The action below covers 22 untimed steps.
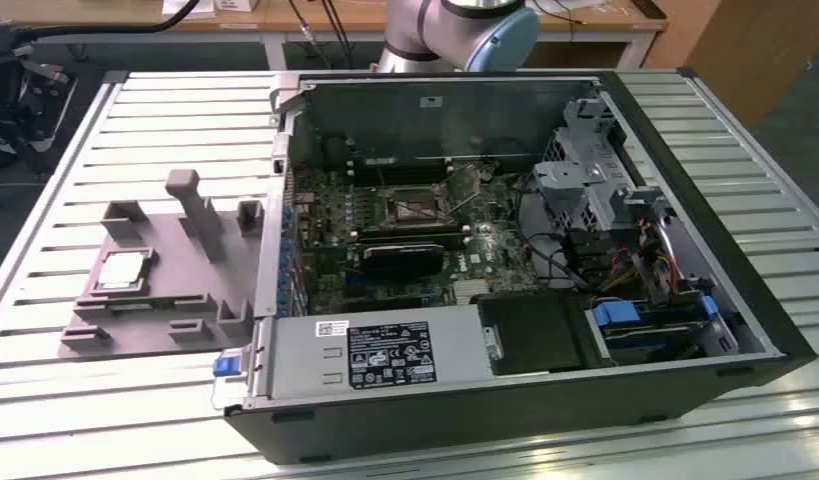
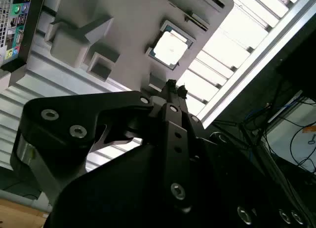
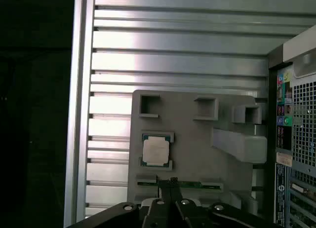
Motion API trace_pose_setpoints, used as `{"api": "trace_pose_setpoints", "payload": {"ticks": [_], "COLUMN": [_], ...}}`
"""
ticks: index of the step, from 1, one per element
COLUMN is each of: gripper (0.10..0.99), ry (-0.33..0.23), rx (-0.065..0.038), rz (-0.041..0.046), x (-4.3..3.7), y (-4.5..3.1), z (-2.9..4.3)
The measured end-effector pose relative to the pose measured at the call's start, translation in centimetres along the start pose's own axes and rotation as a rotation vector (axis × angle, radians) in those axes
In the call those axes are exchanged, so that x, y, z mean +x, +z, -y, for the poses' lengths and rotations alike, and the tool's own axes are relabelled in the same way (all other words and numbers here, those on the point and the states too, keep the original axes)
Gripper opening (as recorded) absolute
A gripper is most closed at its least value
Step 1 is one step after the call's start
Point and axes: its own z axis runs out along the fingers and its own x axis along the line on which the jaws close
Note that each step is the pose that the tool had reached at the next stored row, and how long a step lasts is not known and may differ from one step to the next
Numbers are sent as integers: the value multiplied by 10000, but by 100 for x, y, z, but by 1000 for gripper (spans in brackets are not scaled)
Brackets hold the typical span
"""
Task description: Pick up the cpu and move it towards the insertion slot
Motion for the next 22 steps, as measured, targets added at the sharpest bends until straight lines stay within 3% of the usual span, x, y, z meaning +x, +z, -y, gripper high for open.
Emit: {"api": "trace_pose_setpoints", "payload": {"ticks": [14,22], "gripper": [102,102], "ry": [0,-1], "rx": [-1,1], "rz": [4,33], "x": [1,1], "y": [9,144], "z": [0,7]}}
